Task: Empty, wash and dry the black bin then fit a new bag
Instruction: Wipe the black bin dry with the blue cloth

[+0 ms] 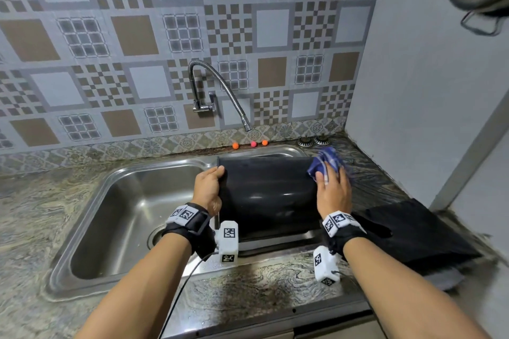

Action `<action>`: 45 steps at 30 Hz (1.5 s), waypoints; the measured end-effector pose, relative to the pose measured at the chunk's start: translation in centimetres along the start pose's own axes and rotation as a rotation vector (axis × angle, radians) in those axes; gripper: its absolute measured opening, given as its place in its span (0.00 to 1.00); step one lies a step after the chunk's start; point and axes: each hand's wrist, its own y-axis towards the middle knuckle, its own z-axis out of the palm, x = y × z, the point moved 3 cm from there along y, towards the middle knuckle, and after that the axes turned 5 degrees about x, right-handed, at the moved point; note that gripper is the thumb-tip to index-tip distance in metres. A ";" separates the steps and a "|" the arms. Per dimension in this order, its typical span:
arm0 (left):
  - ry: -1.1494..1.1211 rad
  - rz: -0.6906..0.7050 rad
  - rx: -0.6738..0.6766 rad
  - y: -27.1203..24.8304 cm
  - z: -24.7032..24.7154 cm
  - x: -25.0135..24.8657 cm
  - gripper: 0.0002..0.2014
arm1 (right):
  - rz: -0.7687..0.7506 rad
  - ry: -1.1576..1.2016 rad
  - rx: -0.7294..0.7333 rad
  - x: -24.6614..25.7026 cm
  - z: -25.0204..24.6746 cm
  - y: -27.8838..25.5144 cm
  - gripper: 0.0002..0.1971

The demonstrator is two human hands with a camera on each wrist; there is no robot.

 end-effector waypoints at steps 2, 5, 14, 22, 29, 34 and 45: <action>0.024 -0.004 0.007 0.2 0.3 -0.1 0.12 | 0.179 0.164 0.040 -1.0 -0.4 0.0 0.23; 0.044 -0.017 -0.002 0.8 0.1 -0.2 0.11 | 0.377 0.341 0.075 -2.1 -0.7 -0.1 0.25; 0.057 -0.031 -0.044 1.1 0.2 -0.7 0.14 | 0.379 0.393 0.145 -1.4 -0.7 0.8 0.22; 0.201 0.006 0.049 1.4 0.4 -0.9 0.16 | 0.391 0.363 0.083 0.0 -0.3 2.0 0.22; 0.087 -0.073 0.119 0.7 -0.1 -1.3 0.15 | 0.372 0.273 0.053 2.1 -1.9 4.0 0.22; 0.090 -0.079 0.133 -0.4 0.0 -0.1 0.17 | 0.313 0.263 -0.001 2.9 -1.7 4.6 0.19; -0.053 0.008 0.027 -0.2 0.8 -0.2 0.12 | -0.833 -0.067 0.052 15.0 3.3 -4.0 0.21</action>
